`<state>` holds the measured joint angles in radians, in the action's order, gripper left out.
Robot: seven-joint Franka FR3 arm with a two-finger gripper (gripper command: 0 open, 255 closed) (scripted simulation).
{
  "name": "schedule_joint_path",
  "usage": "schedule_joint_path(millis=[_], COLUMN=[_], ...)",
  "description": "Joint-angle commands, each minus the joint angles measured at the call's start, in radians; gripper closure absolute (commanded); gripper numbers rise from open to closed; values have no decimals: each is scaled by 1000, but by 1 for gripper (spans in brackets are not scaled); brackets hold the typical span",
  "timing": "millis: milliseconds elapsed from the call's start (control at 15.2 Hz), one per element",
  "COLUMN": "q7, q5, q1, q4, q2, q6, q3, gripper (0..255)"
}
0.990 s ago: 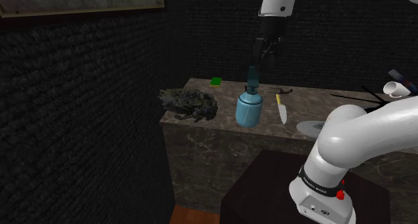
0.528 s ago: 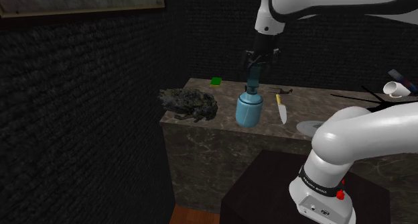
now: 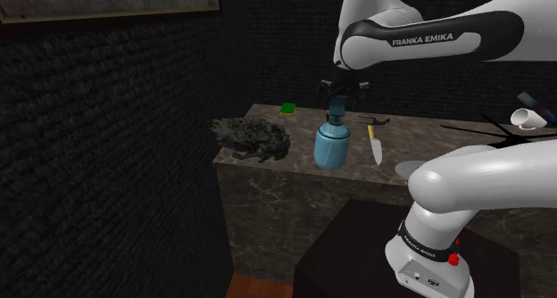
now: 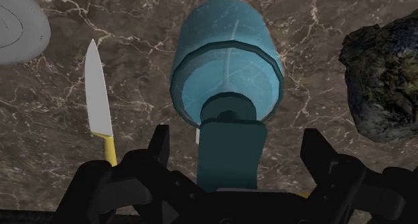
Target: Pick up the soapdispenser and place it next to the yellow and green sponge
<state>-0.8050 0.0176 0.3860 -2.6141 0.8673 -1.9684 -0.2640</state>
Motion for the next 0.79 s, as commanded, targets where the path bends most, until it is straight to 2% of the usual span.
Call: schedule_joint_path(millis=[0, 198, 660, 726], q7=[-9, -10, -10, -10], q5=[2, 3, 3, 3], q1=[5, 8, 8, 8], q4=[-21, -48, -48, -48], q2=[-12, -24, -24, -24], q6=[-35, -74, -74, -74], q3=[-5, -6, -6, -6], gripper=[0, 0, 0, 255])
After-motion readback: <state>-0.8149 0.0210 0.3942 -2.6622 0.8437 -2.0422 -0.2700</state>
